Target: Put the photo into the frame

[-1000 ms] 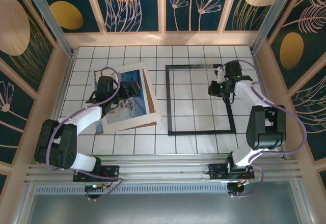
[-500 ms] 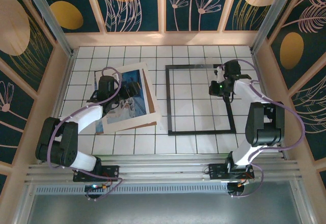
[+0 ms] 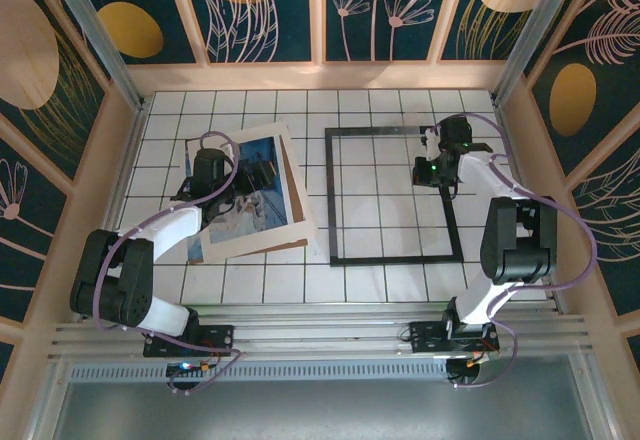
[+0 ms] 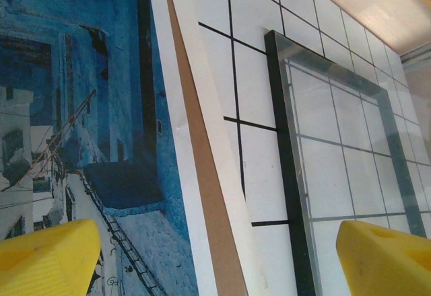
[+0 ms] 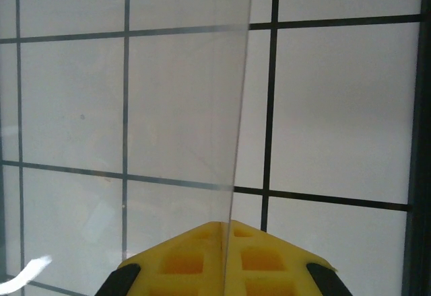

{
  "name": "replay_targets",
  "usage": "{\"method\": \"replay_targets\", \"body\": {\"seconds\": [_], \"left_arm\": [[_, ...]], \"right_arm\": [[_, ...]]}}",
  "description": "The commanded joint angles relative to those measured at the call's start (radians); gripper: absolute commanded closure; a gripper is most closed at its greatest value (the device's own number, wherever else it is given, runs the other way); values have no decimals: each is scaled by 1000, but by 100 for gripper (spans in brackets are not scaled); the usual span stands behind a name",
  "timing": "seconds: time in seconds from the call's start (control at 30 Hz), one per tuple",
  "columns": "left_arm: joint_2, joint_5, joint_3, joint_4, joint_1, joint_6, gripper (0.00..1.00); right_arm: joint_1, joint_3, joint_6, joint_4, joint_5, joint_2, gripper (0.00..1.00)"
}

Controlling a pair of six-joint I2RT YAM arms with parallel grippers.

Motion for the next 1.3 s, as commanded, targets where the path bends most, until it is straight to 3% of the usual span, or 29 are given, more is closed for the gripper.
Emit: {"method": "replay_targets", "body": {"seconds": [0.0,0.37,1.27], "left_arm": [[5,-17,22,-14,-5,14,9],[13,-14,26,-15,-5,12,10],[50,-5,43,-14,-6,13,10]], "right_arm": [[-5,28,-29,-34,18,14,100],[3,44,-31,-70,-73,-8,100],[7,118,-54,-169,-62,65,100]]}}
